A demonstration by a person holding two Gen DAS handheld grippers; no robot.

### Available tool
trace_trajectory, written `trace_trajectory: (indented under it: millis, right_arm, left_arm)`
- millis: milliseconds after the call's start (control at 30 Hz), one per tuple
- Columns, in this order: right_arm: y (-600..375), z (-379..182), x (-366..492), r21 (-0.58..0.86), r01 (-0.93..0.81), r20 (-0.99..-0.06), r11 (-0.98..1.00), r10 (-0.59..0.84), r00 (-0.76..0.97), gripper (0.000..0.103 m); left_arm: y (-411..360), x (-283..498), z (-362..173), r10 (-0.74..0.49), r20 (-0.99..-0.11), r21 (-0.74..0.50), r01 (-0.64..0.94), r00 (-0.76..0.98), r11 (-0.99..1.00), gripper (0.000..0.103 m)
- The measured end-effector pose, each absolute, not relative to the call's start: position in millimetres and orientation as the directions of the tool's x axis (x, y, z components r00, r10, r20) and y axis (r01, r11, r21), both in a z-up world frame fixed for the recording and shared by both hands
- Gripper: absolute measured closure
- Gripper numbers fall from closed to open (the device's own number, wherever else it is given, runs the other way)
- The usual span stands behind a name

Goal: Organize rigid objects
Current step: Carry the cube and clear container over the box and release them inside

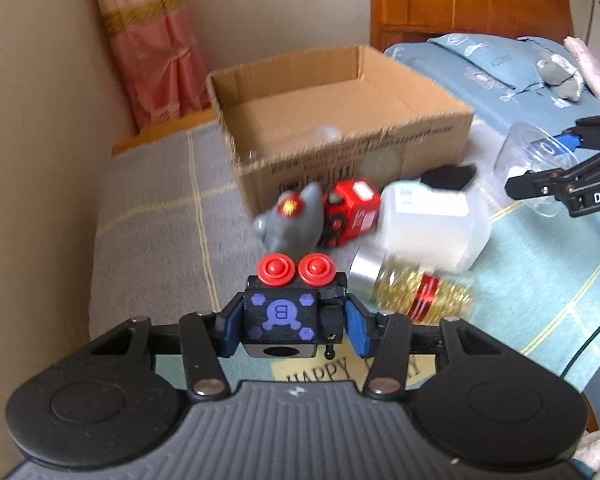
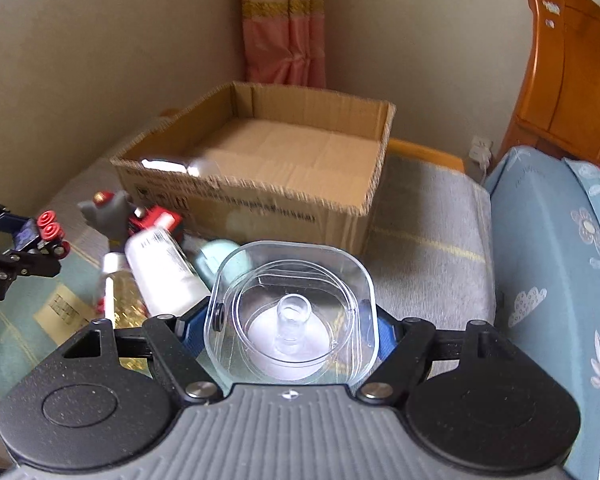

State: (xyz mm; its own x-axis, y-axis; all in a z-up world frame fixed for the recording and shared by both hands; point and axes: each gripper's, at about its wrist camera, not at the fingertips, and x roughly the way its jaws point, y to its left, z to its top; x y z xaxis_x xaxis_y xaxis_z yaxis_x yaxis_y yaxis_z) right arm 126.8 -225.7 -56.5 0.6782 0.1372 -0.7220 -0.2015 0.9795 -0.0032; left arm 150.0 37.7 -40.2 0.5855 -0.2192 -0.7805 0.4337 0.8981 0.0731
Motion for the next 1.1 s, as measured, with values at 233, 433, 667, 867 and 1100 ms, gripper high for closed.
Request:
trace_trajectory:
  millis: [233,433,667,867,1100]
  right_arm:
    - [-220.0,-28.3,129.6,-0.052,-0.238,-0.675,0.97,0.141,0.725,0.022]
    - [-220.3,-6.8,143.1,-0.052,-0.257,-0.634,0.965,0.168,0.755,0.022]
    - [-221.7,6.0,170.0,-0.035,-0.27,-0.624,0.962,0.19,0.758,0.022]
    - [-221.2,8.2,192.2,-0.043,-0.264,-0.631,0.964,0.178,0.755,0.022]
    - [-225.2,4.0,213.0,-0.036,-0.246,-0.645,0.969,0.166,0.746,0.022]
  left_arm:
    - [28.9,167.3,0.6,-0.263,-0.748,0.067,0.463,0.609,0.884,0.053]
    - [10.2,201.5,23.2,-0.277,-0.729,0.087,0.486,0.626,0.869,0.053]
    - [-12.4,254.7,26.8,-0.283,-0.729,0.09,0.496,0.624,0.863,0.053]
    - [-28.3,297.9,17.3,-0.259,-0.737,0.119,0.497,0.625,0.86,0.053]
    - [-34.7,336.2,0.7,-0.228,-0.742,0.124,0.463,0.631,0.878,0.046]
